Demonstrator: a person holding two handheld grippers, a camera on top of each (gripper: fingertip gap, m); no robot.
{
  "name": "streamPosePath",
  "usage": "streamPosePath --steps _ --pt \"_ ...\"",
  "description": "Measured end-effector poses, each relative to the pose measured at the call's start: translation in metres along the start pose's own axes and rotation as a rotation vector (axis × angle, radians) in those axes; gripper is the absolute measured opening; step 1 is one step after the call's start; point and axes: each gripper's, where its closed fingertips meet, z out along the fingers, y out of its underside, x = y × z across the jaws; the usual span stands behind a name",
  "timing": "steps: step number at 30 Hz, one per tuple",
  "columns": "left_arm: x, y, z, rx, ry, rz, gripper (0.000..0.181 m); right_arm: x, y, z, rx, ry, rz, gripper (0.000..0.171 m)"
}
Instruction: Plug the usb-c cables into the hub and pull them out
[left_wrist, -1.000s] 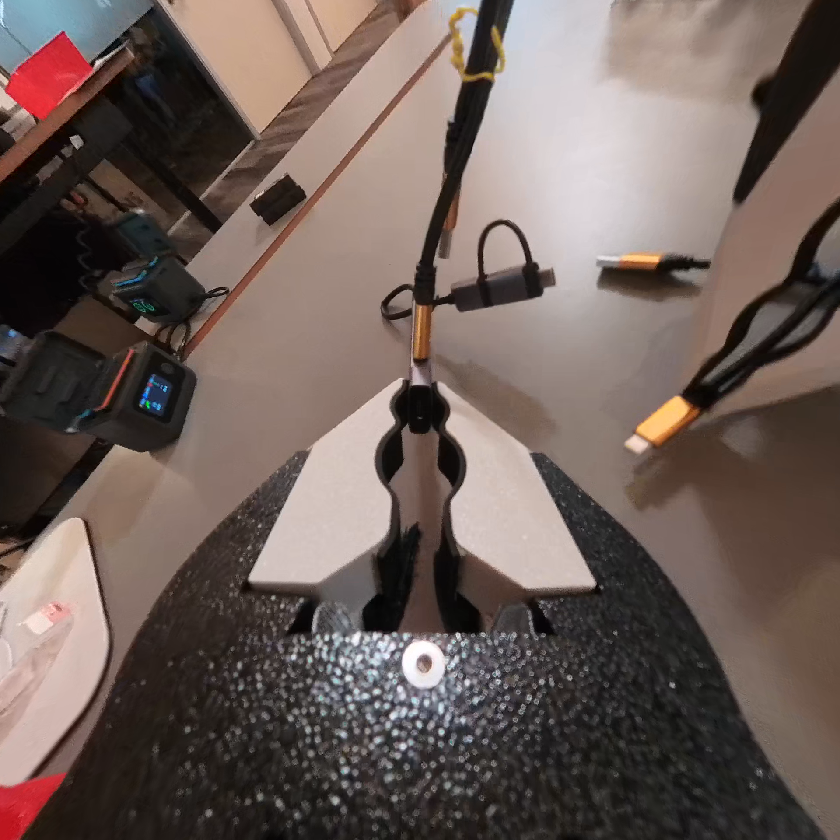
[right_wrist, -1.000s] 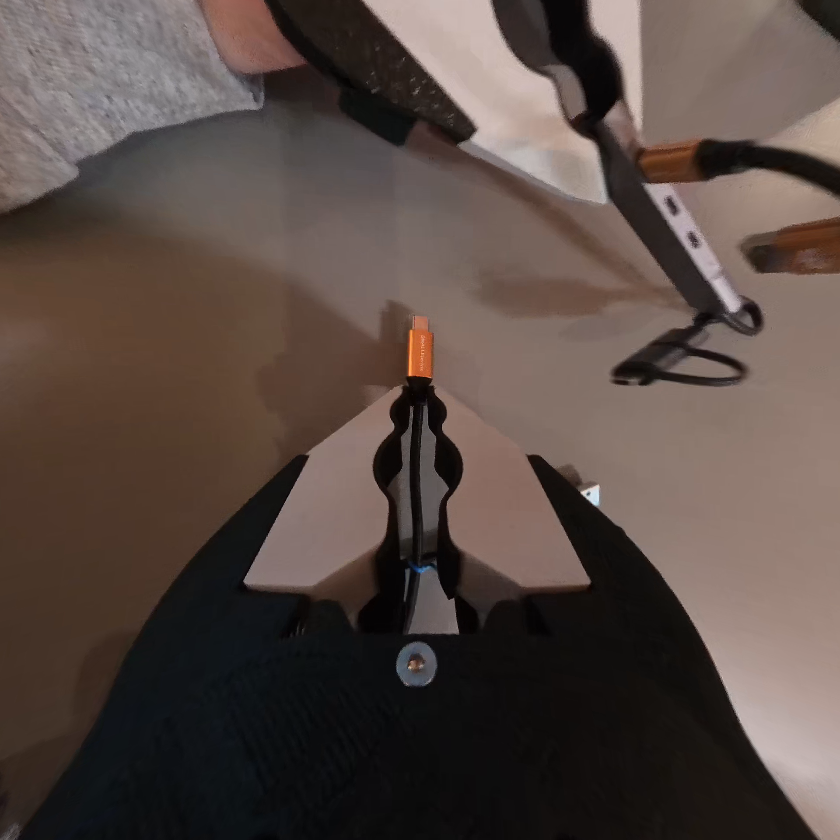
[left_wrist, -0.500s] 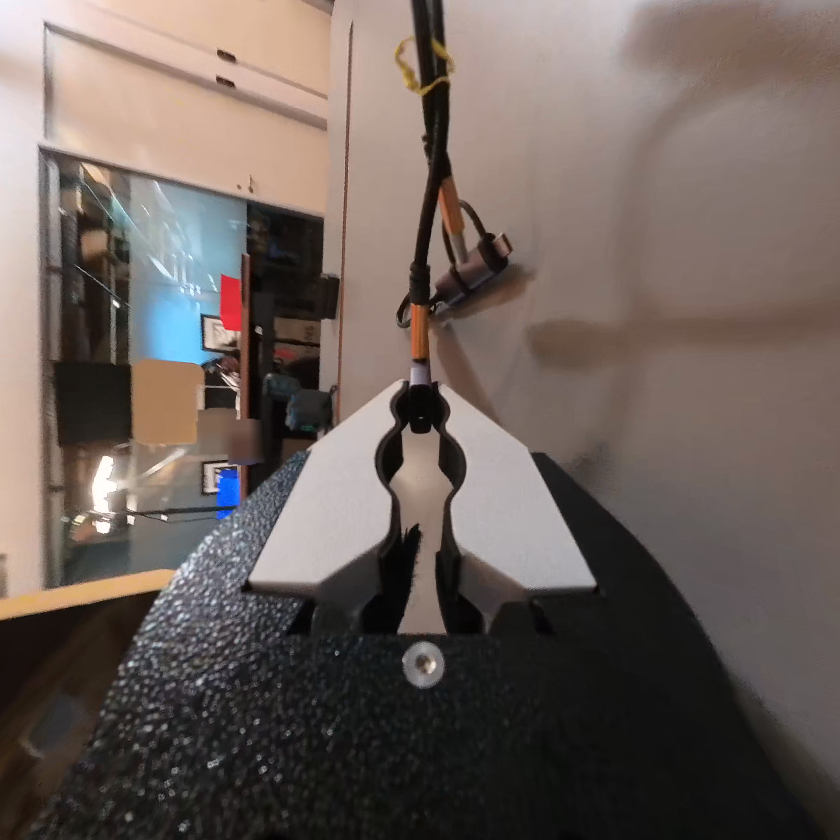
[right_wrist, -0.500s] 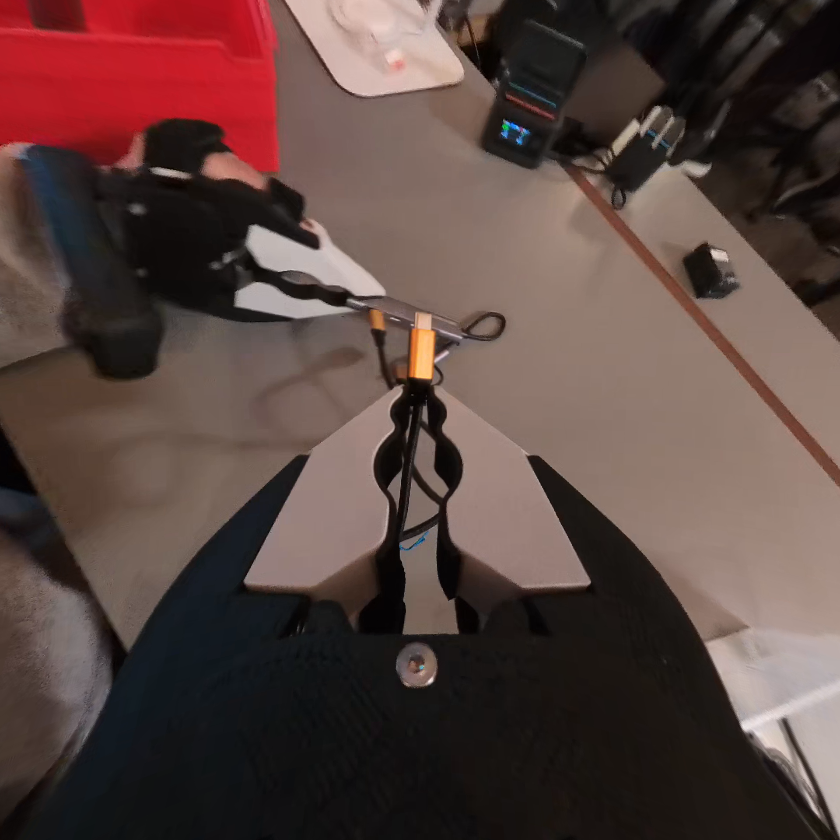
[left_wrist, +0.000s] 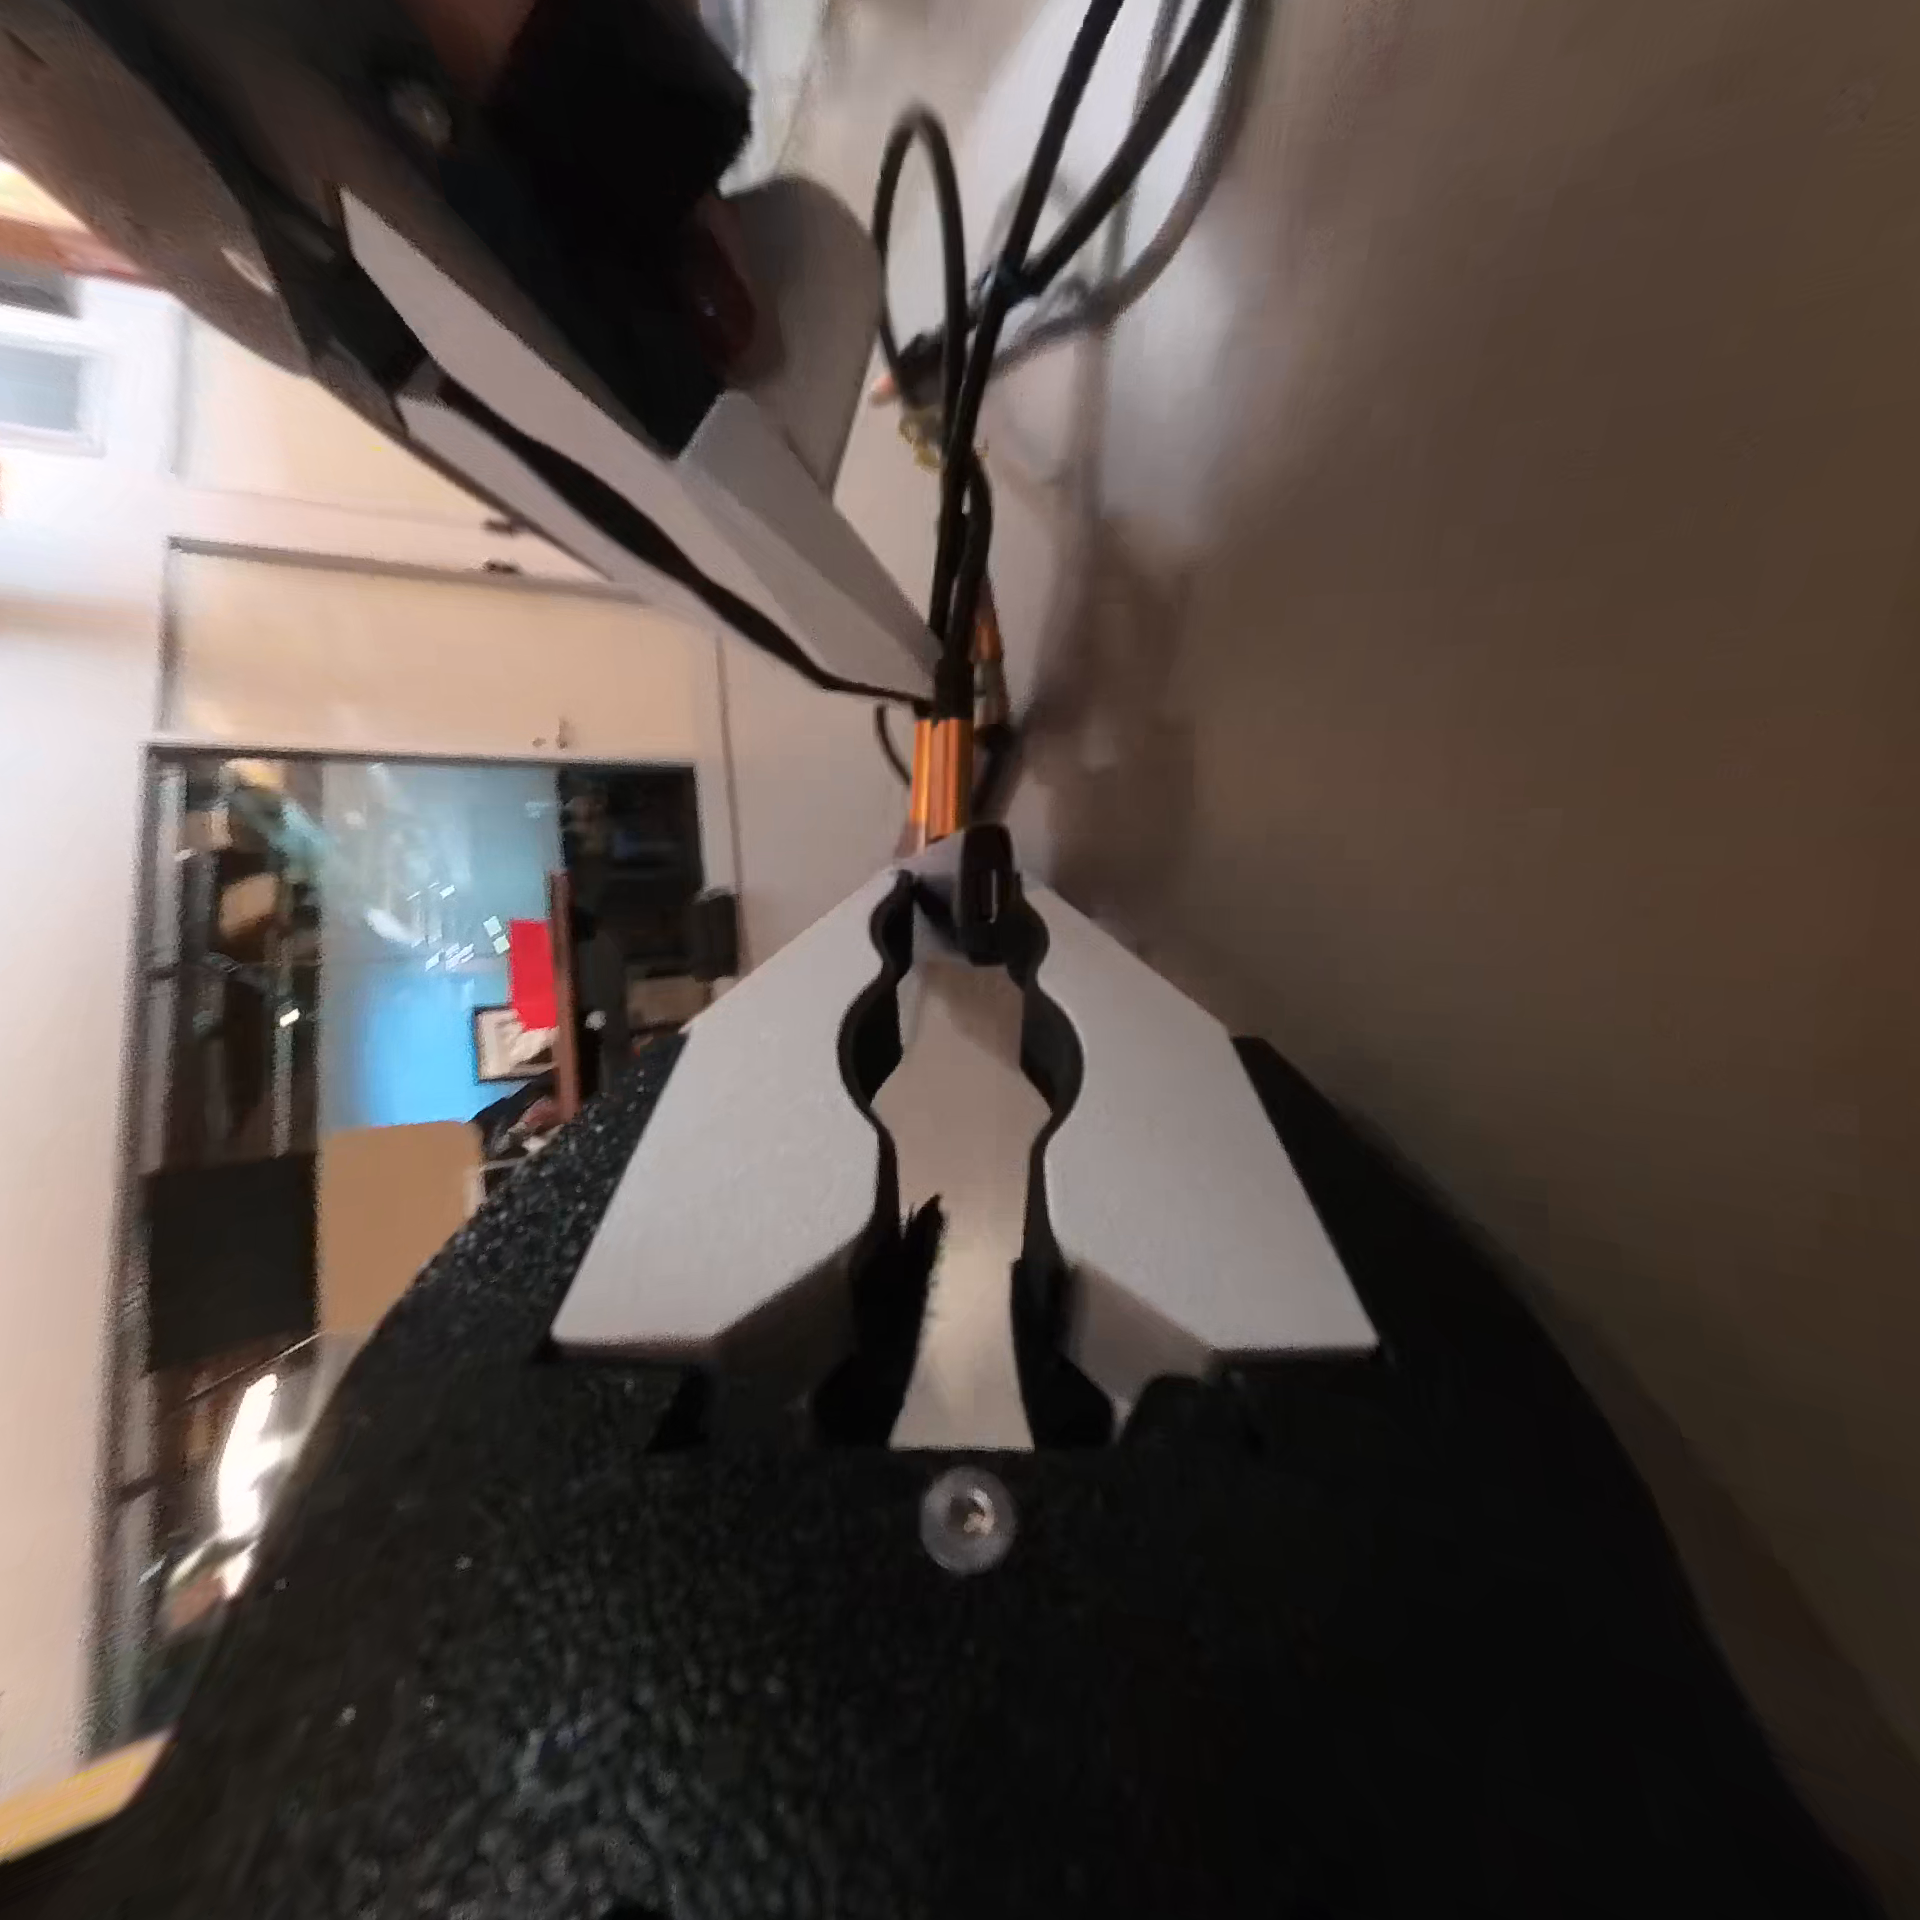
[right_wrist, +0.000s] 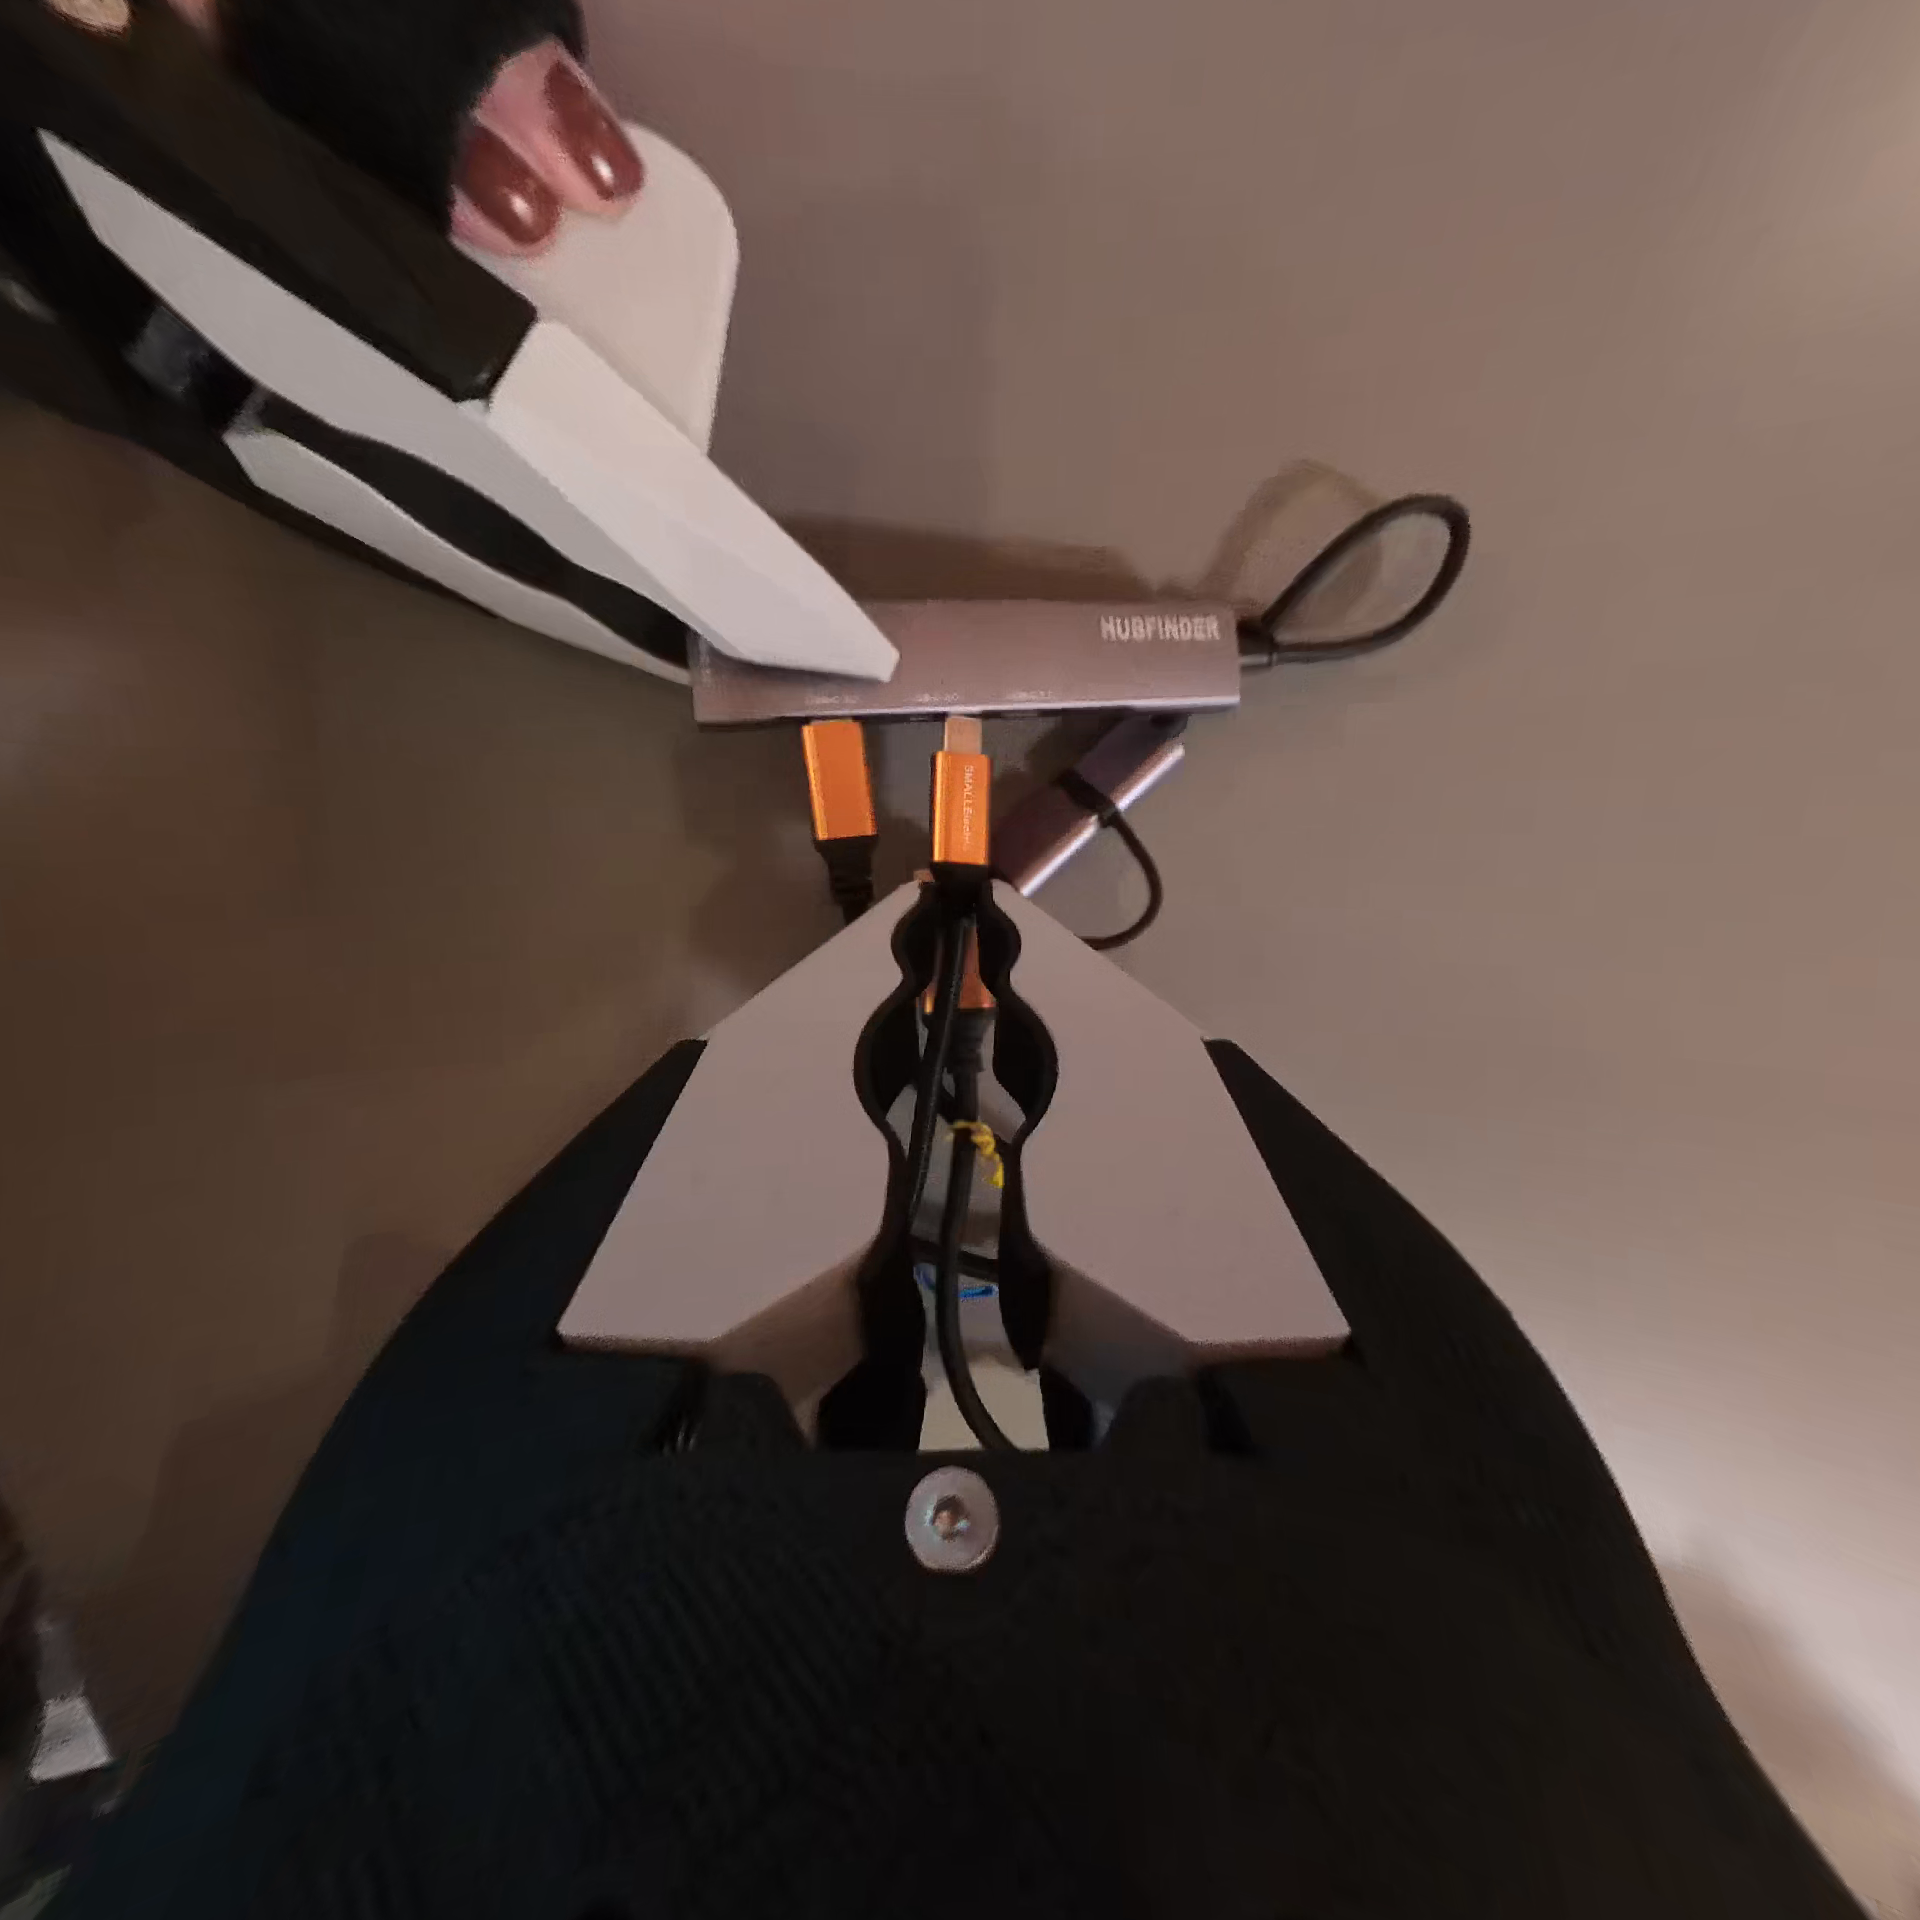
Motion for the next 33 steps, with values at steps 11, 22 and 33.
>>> streamPosePath --steps 11,22,33 --pt "0.004 0.002 0.003 0.042 0.078 -0.081 0.026 -0.002 0.007 0.008 0.082 -0.058 -0.093 0.007" --pt "-0.004 0.04 0.019 -0.146 -0.006 0.159 0.006 -0.009 0.009 0.006 0.151 -0.16 -0.073 0.006" --pt "0.001 0.059 0.001 -0.195 0.047 0.079 0.008 0.01 0.01 0.006 0.093 0.015 -0.158 0.006"
